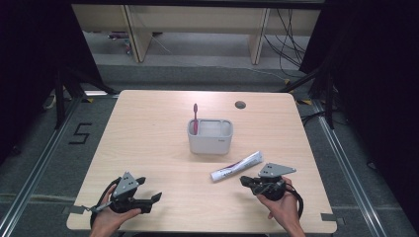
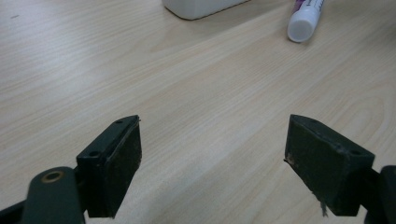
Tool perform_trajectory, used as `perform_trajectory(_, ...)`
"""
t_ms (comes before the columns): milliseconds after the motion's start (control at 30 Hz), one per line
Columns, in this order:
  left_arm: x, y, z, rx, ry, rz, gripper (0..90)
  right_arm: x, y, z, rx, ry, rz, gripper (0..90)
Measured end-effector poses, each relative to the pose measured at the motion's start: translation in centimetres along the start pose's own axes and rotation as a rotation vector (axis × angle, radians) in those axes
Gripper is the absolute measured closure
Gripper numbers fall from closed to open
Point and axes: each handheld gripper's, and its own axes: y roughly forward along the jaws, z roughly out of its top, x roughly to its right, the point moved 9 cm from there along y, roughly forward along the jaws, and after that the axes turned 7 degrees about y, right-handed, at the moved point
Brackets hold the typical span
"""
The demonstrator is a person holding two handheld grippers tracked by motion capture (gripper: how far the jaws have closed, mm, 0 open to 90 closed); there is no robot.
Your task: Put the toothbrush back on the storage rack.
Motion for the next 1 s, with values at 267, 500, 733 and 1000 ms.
perform_trajectory(267, 0.3, 0.1, -0.2, -0.005, 0.002, -0.006, 18.2, -0.8, 1.8, 1.3, -0.01, -0.047, 0.013, 90.0)
perform_trajectory(500, 0.5, 0.1, -0.5, -0.009, 0.002, -0.014, 18.4, -1.3, 3.7, 2.4, -0.038, -0.063, 0.024, 90.0)
perform_trajectory(733, 0.7, 0.1, -0.7, -0.029, 0.023, -0.028, 18.4, -1.9, 5.5, 3.6, -0.039, -0.076, 0.029, 90.0)
perform_trajectory(1000, 0.5, 0.2, -0.5, -0.007, 0.006, -0.017, 18.8, -2.0, 7.5, 4.3, -0.062, -0.096, 0.027, 90.0)
